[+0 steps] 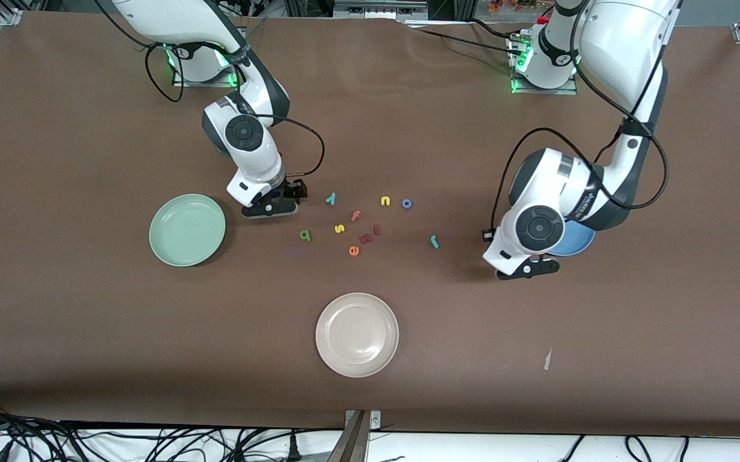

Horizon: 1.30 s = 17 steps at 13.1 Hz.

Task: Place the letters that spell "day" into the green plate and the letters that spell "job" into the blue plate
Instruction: 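Drop the P on the blue plate while the right gripper grasps the a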

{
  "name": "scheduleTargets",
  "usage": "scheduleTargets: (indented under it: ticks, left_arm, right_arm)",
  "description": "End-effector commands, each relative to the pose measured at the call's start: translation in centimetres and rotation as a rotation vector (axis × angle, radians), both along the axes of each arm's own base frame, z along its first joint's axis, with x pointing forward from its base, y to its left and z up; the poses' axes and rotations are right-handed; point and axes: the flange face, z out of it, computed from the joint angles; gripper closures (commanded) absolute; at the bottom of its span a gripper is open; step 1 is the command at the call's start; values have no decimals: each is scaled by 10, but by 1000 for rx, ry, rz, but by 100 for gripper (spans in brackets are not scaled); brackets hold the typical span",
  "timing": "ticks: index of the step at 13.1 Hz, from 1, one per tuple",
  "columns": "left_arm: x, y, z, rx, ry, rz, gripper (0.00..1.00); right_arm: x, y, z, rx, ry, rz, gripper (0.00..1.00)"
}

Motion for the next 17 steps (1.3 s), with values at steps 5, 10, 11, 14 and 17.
scheduleTargets:
  ticks: [5, 10, 11, 14, 17]
  left_arm:
    - [-21, 117, -36, -148, 51, -120, 98]
    - [-35, 132, -69, -181, 9, -163, 54]
    - [-35, 132, -69, -181, 8, -164, 1]
    - [-32, 109, -43, -185, -6, -189, 0]
    - [-25, 57, -5, -213, -52, -240, 0]
  right_arm:
    - [-8, 4, -13, -47, -47, 134, 0]
    - [-9, 10, -16, -27, -60, 137, 1]
    - [-9, 9, -17, -27, -58, 134, 1]
    - [-9, 10, -18, -24, -58, 130, 8]
    - [-9, 10, -19, -15, -64, 128, 17]
